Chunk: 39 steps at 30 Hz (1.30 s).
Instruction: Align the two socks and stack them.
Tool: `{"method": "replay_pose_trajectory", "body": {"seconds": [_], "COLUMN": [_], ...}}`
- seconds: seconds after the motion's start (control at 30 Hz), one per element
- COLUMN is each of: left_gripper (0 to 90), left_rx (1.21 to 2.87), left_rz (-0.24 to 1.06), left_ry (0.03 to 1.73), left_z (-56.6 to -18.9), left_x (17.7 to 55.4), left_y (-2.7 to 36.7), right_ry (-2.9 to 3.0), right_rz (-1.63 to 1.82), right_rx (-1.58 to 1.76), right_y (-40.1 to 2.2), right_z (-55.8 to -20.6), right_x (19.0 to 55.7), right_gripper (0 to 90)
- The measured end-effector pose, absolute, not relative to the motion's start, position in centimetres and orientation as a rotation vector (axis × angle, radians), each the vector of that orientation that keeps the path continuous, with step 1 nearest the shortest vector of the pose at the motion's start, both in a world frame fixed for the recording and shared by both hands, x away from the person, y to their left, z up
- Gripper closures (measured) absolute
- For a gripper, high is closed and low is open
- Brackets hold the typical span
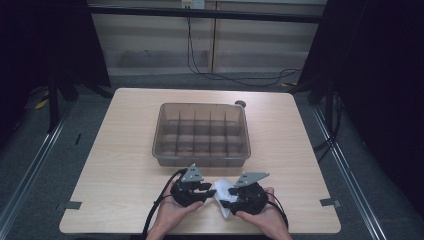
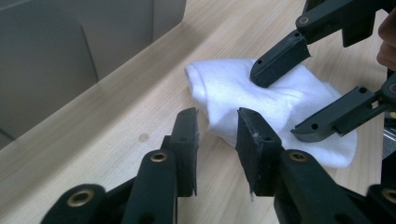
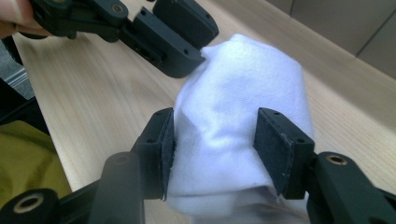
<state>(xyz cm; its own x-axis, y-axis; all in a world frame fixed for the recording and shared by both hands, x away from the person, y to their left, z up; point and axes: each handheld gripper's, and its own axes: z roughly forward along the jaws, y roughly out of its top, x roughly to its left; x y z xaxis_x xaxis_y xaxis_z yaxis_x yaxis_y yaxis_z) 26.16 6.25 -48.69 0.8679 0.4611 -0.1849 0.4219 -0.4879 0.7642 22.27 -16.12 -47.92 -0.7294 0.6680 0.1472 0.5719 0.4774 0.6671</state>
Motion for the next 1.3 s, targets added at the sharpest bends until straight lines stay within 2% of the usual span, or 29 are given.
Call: {"method": "replay_pose_trajectory", "body": {"seconds": [0.3,0.73,1.03,1.3], "left_gripper": [50.2,15.5,15.8,15.9], "left_rx": [2.123,2.037,1.922,1.897], "left_rz": [0.121,0.242,0.305,0.416], "left_ry": [0.673,0.704,0.76,0.761], "left_z": [-49.2,-49.5,-49.5,-49.5], "left_x": [25.3,25.0,25.3,25.1], "left_y": [8.5,12.3,15.0,16.6], "right_ry": [2.543,2.449,2.366,2.323], "right_rz": [1.142,1.059,1.01,0.966], "right_rx": [1.165,1.301,1.429,1.473], "right_y": [-16.9,-18.5,-19.6,-20.2], "right_z": [-48.1,-47.9,-47.7,-47.6], "right_x": [22.7,23.9,24.8,25.2], "right_gripper": [49.0,49.0,49.0,49.0]}}
